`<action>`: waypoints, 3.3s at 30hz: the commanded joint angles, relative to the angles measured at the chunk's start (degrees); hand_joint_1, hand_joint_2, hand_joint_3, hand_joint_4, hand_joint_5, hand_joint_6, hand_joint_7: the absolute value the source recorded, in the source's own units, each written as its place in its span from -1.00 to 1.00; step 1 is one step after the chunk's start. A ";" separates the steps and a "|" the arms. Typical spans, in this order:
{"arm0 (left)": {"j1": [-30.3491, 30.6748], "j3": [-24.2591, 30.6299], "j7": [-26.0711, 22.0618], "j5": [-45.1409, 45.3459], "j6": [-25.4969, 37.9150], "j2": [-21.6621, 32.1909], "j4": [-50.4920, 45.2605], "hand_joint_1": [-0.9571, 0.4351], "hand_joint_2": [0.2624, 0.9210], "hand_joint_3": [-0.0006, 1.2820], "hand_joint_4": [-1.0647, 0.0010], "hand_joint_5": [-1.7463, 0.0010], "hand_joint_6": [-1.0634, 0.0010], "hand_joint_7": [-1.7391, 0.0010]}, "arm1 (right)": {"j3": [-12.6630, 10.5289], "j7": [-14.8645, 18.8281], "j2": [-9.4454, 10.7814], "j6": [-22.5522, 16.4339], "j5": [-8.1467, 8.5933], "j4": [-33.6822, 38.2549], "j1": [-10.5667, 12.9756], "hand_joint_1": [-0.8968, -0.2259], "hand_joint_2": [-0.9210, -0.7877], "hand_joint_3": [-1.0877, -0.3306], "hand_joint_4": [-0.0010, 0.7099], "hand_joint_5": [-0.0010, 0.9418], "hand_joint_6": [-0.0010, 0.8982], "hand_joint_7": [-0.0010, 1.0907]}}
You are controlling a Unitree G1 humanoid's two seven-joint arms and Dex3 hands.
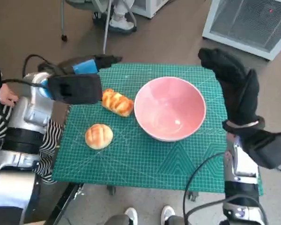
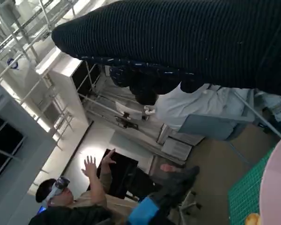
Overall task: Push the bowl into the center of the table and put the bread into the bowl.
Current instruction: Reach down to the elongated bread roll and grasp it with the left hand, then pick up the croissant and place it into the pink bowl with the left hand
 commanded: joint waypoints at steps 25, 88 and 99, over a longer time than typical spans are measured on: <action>-9.12 -10.19 8.80 9.00 -0.76 -9.31 27.72 0.22 0.34 -0.99 0.75 0.99 0.54 0.98 | -0.54 -0.54 0.26 1.30 0.71 -1.21 2.70 -0.59 -1.00 -0.10 -0.44 -0.98 -0.78 -0.16; -1.34 -20.25 34.60 18.69 -4.14 -13.21 32.55 0.37 1.00 -0.74 -0.18 -0.39 0.13 -0.53 | -1.73 -2.82 -1.08 0.20 -0.45 -4.72 6.21 -0.55 -1.00 -0.28 -0.53 -1.00 -0.82 -0.14; -1.04 -19.33 33.23 17.82 -3.93 -13.59 32.46 0.23 0.79 -0.98 -0.37 0.78 -0.20 0.69 | -1.52 -3.07 -0.69 0.21 -0.43 -4.43 6.35 -0.56 -1.00 -0.27 -0.53 -1.00 -0.83 -0.13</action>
